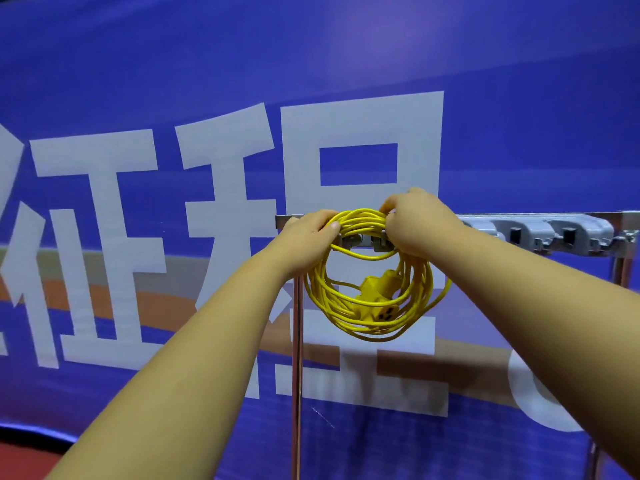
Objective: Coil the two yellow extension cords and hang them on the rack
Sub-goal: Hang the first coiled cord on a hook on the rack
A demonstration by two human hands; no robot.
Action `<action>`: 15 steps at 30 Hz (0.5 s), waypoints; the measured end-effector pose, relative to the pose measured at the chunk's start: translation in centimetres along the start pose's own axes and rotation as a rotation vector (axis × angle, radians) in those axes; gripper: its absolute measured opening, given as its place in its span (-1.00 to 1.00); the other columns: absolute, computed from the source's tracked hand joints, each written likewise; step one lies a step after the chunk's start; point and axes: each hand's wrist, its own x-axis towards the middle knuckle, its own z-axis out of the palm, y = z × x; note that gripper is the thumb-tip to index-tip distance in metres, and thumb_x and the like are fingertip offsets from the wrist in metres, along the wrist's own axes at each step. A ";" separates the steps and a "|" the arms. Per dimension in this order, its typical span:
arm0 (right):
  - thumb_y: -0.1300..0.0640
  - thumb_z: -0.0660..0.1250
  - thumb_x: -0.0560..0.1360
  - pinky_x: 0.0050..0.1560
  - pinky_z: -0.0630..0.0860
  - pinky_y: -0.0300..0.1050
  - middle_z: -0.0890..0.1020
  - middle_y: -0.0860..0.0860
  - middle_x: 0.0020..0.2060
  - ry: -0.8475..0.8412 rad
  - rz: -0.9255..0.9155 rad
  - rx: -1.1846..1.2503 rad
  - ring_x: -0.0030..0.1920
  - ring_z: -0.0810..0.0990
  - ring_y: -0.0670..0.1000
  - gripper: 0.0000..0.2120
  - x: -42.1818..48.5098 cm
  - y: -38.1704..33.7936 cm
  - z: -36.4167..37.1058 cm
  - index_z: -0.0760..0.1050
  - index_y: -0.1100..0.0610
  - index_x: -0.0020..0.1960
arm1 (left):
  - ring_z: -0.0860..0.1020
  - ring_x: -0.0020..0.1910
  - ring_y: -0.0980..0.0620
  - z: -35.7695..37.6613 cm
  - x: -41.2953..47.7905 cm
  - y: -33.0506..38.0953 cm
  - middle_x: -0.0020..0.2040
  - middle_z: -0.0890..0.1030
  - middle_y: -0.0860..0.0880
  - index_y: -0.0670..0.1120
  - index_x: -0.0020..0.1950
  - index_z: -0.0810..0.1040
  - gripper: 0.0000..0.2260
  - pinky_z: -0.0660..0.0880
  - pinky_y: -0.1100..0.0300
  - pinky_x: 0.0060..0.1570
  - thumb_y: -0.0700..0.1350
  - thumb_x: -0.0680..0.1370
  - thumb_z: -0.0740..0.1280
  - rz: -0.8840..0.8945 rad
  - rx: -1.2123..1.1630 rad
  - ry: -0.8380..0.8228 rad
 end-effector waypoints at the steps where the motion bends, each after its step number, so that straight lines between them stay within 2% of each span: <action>1: 0.18 0.23 0.65 0.21 0.62 0.20 0.54 0.17 0.29 0.009 -0.008 0.017 0.18 0.58 0.23 -0.63 -0.1 0.2 0.4 0.54 0.05 0.44 | 0.50 0.30 -0.02 0.0 -0.2 -0.4 0.28 0.58 0.03 0.19 0.54 0.39 -0.63 0.56 -0.12 0.28 0.17 0.74 0.08 0.006 -0.026 -0.006; 3: 0.15 0.20 0.68 0.22 0.58 0.20 0.53 0.15 0.30 0.045 -0.041 0.034 0.22 0.55 0.23 -0.61 -0.6 0.8 1.3 0.46 0.04 0.49 | 0.49 0.37 -0.03 0.2 -0.7 -1.0 0.36 0.55 0.05 0.28 0.57 0.31 -0.60 0.56 -0.14 0.31 0.20 0.72 0.11 0.024 -0.050 0.000; 5: 0.12 0.15 0.70 0.21 0.55 0.20 0.53 0.15 0.27 0.120 -0.099 0.029 0.22 0.54 0.24 -0.60 -1.2 1.6 2.3 0.43 0.02 0.52 | 0.45 0.41 0.01 0.4 -1.1 -1.2 0.47 0.49 0.04 0.27 0.62 0.24 -0.57 0.54 -0.02 0.29 0.16 0.73 0.15 0.031 -0.078 0.030; 8: 0.09 0.11 0.73 0.22 0.52 0.21 0.53 0.15 0.26 0.212 -0.173 0.026 0.24 0.51 0.26 -0.57 -2.3 2.6 3.1 0.36 -0.02 0.59 | 0.45 0.35 0.10 0.6 -1.7 -1.1 0.52 0.45 0.05 0.25 0.63 0.23 -0.53 0.50 0.15 0.17 0.09 0.72 0.23 0.036 -0.158 0.084; 11: 0.05 0.10 0.75 0.25 0.51 0.20 0.53 0.14 0.30 0.228 -0.200 0.038 0.26 0.49 0.22 -0.54 -2.9 3.2 3.4 0.29 -0.07 0.64 | 0.46 0.36 0.11 0.7 -1.9 -1.4 0.50 0.46 0.09 0.28 0.60 0.29 -0.52 0.50 0.16 0.18 0.06 0.69 0.31 0.047 -0.221 0.116; 15: 0.05 0.16 0.72 0.27 0.50 0.19 0.53 0.11 0.33 0.262 -0.221 0.077 0.27 0.49 0.20 -0.54 -3.5 3.4 3.2 0.33 -0.08 0.62 | 0.51 0.29 0.13 0.8 -2.3 -1.6 0.38 0.51 0.11 0.30 0.51 0.40 -0.53 0.56 0.24 0.08 -0.02 0.65 0.40 0.062 -0.284 0.163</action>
